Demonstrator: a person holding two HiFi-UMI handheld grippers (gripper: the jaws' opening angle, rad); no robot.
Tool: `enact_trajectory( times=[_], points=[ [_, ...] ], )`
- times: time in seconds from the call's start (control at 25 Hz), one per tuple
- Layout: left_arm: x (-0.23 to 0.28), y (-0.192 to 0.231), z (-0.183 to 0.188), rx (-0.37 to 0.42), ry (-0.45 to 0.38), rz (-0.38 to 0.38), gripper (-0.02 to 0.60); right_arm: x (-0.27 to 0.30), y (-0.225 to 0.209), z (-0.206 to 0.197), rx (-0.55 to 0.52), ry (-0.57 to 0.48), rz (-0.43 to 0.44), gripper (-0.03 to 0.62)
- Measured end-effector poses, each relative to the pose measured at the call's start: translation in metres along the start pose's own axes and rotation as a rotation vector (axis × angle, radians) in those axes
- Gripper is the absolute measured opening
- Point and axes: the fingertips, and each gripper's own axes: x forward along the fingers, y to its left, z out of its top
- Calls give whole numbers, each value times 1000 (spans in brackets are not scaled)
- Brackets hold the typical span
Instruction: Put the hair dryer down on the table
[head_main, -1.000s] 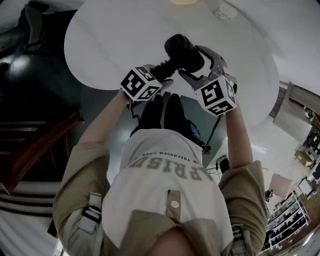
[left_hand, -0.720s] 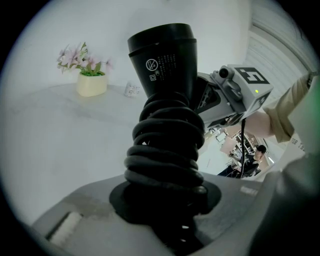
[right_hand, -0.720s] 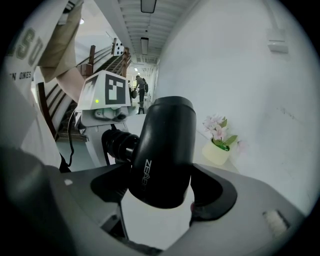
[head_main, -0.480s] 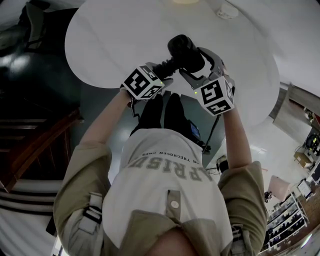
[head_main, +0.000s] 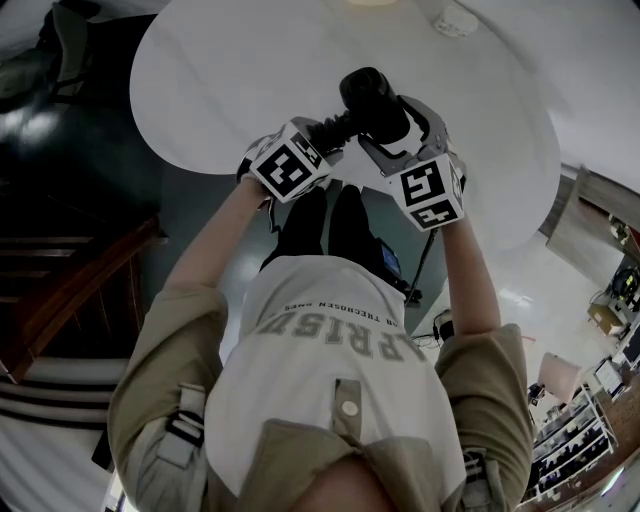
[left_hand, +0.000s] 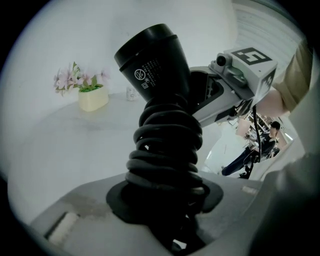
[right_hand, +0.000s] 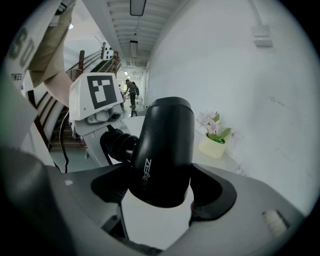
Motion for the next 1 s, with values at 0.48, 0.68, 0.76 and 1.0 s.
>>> enact_trajectory(
  times=[0.48,0.68,0.76,1.0],
  points=[
    [8,34,-8,159,83,272,193,9,-3,-8,64,11,-40,371],
    [11,38,-16,170,117,275,193,14,0,-12,122,32,-13,371],
    [14,35,-19,157,121,249,195,16,2,-16,142,49,7,371],
    [26,34,-33,139,192,195,201,26,4,-31,197,105,59,371]
  ],
)
